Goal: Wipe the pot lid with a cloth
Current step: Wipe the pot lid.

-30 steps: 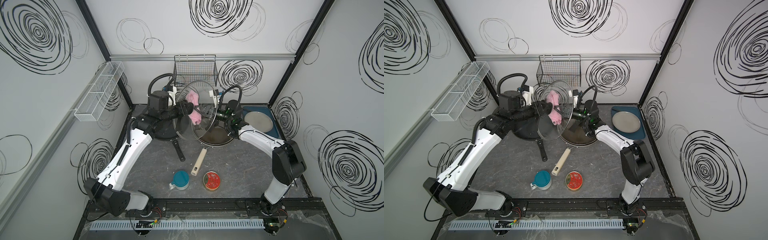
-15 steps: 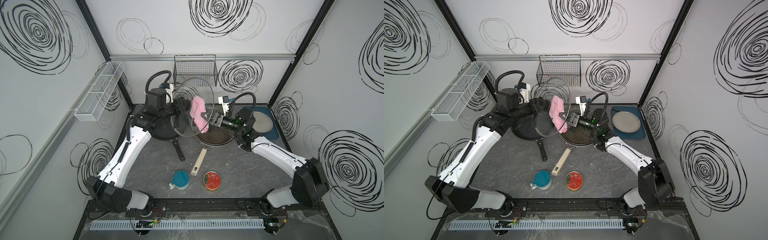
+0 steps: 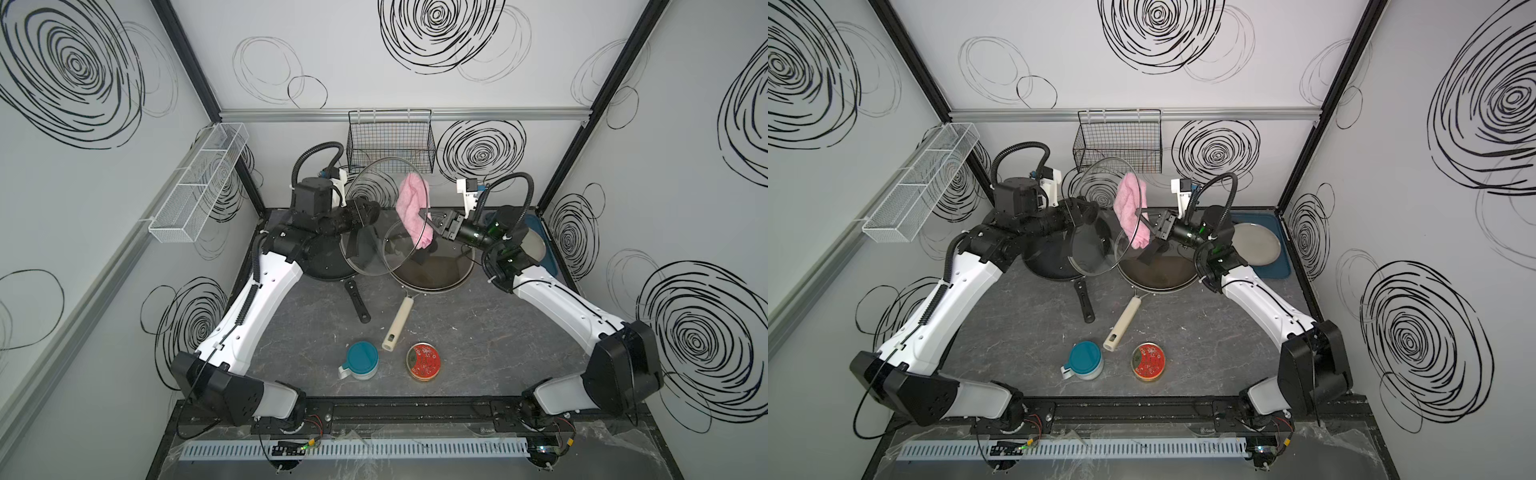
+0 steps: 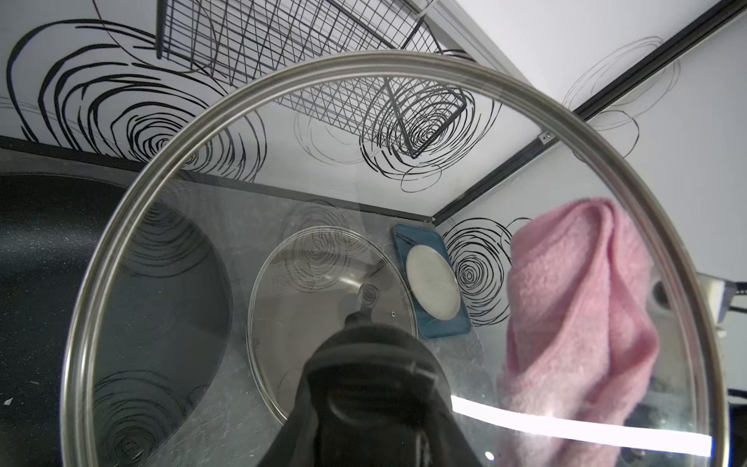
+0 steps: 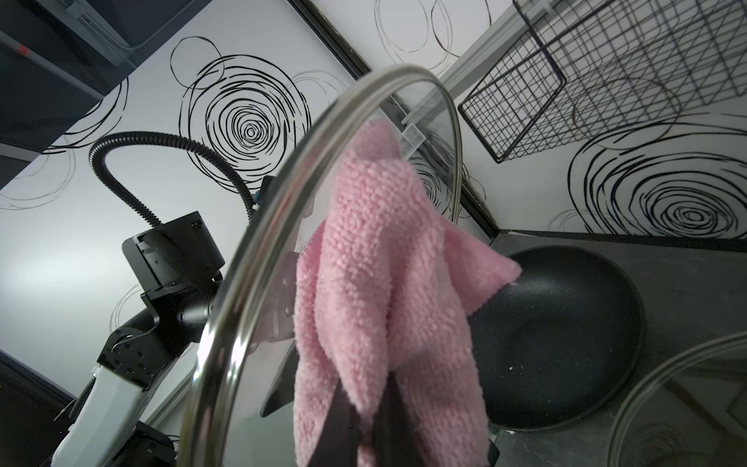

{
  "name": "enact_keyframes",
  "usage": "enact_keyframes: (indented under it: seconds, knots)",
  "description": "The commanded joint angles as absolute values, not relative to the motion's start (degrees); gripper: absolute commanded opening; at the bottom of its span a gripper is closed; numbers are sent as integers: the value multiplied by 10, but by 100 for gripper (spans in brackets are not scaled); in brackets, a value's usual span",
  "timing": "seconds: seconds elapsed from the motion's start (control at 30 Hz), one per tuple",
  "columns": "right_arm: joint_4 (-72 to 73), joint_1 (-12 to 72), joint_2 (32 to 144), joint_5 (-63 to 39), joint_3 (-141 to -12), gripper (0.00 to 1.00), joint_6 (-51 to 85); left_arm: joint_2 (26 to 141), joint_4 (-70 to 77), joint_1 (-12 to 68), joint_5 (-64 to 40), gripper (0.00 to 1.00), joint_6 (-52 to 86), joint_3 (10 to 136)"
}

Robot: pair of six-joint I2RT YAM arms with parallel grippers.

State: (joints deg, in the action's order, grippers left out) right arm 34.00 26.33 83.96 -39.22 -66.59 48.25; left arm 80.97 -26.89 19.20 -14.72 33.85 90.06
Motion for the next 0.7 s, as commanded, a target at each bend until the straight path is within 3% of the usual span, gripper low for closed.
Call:
enact_keyframes:
  seconds: [0.0,0.67]
  knots:
    - [359,259,868,-412,-711,0,470,771,-158,203,-153,0,334,908]
    - [410,279,1060,-447,-870,0,514,783,-148,257,-159,0,341,925]
